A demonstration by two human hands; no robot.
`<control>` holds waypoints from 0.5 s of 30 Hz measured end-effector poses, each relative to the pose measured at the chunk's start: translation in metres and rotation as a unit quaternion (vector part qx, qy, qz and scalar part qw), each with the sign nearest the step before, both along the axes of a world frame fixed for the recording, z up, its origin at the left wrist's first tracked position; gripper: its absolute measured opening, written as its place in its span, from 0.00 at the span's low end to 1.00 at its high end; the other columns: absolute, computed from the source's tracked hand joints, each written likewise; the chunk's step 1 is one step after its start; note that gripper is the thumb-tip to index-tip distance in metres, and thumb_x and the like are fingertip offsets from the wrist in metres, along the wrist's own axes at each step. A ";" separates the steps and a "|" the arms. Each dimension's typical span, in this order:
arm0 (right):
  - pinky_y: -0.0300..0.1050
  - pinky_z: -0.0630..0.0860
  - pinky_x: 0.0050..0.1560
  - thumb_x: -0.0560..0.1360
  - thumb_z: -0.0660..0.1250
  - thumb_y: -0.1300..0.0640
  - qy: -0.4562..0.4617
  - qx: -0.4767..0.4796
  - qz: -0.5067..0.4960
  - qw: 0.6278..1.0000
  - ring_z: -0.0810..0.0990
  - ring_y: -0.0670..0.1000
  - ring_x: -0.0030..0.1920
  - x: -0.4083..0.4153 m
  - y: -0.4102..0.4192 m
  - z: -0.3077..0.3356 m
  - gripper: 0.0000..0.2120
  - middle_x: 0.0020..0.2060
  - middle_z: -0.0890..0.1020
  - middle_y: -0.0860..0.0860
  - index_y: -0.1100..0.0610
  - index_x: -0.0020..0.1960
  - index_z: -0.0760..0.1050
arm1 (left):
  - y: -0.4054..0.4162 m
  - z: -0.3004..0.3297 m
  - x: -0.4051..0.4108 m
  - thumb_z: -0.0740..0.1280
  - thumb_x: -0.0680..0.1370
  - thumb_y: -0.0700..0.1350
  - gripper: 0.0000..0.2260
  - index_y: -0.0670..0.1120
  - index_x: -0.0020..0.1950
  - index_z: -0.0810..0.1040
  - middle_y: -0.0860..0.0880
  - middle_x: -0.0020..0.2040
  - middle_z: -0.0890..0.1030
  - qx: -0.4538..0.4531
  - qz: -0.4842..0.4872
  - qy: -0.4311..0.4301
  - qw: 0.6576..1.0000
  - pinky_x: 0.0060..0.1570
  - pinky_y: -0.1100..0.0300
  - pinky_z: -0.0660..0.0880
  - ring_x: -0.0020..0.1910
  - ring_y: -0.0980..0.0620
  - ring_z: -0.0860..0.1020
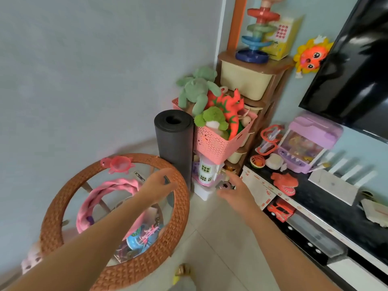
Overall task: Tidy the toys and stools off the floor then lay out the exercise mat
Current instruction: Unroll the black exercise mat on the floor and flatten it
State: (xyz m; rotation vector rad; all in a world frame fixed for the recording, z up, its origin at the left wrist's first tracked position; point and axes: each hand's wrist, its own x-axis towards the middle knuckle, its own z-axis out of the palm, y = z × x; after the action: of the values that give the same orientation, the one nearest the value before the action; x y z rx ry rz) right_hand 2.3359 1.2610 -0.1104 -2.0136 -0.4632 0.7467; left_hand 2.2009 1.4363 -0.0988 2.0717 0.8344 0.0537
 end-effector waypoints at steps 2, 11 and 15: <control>0.55 0.70 0.66 0.68 0.67 0.53 -0.016 -0.008 0.024 1.000 0.71 0.52 0.66 0.021 0.011 -0.003 0.32 0.68 0.70 0.48 0.45 0.71 0.63 | 0.011 -0.004 0.018 0.66 0.77 0.43 0.23 0.45 0.71 0.66 0.46 0.71 0.69 0.002 0.009 0.005 1.000 0.69 0.51 0.65 0.69 0.46 0.68; 0.50 0.68 0.68 0.72 0.66 0.64 -0.079 -0.004 0.109 0.991 0.69 0.52 0.68 0.151 0.089 0.006 0.31 0.69 0.68 0.50 0.53 0.73 0.61 | 0.074 -0.021 0.141 0.66 0.77 0.46 0.23 0.49 0.72 0.66 0.47 0.71 0.68 -0.016 0.076 -0.007 0.997 0.65 0.54 0.68 0.68 0.47 0.70; 0.41 0.67 0.64 0.73 0.64 0.67 -0.149 -0.014 0.183 0.972 0.69 0.48 0.65 0.197 0.120 0.011 0.29 0.64 0.71 0.49 0.53 0.71 0.63 | 0.097 -0.021 0.189 0.64 0.78 0.47 0.24 0.49 0.73 0.64 0.48 0.72 0.67 -0.011 0.077 0.001 0.997 0.66 0.55 0.66 0.70 0.48 0.67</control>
State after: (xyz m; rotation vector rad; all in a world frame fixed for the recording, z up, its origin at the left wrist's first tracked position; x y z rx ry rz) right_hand 2.5334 1.3808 -0.0993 -2.1009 -1.0266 0.6701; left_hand 2.3898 1.5329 -0.1197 1.9832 0.9915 0.1251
